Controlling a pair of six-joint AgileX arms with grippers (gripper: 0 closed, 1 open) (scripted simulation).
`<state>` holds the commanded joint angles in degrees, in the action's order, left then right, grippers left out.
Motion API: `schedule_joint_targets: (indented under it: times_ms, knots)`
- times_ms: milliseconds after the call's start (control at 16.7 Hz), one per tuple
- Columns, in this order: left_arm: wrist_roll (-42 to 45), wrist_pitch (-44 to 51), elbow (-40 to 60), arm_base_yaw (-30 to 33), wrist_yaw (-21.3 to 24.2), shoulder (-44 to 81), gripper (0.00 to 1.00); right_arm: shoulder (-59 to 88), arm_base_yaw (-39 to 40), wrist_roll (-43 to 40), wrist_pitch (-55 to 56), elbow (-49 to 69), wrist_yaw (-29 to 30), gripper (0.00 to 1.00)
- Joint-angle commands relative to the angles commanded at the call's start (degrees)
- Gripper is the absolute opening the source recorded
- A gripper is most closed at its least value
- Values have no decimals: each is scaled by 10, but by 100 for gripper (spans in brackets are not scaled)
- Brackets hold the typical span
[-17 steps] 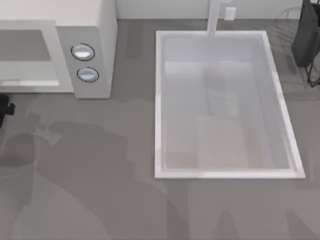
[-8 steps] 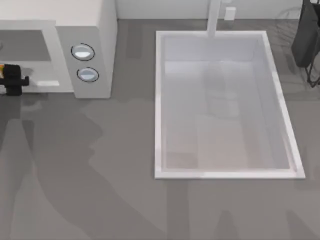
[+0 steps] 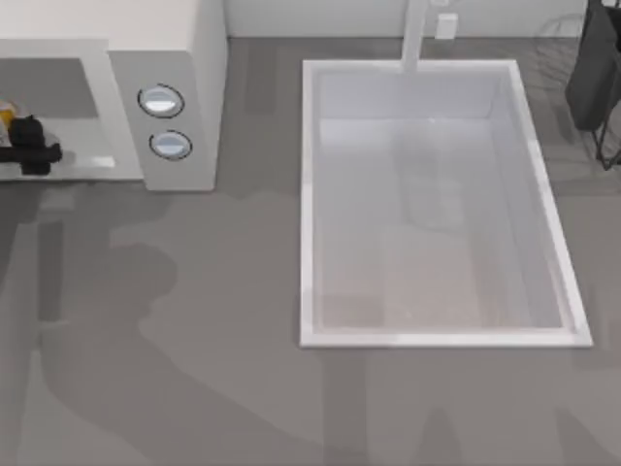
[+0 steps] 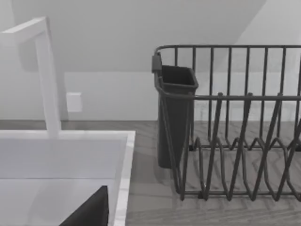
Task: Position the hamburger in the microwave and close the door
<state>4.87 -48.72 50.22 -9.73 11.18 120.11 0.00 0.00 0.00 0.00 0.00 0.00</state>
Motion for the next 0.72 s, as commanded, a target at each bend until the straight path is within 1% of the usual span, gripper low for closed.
schedule_joint_targets:
  times_ms: [480, 720]
  knots:
    - [-1, -7, 7, 2, -1, 2, 0, 0, 0, 0, 0, 0, 0, 100]
    - [-5, 16, 70, 8, -13, 27, 0, 0, 0, 0, 0, 0, 0, 100]
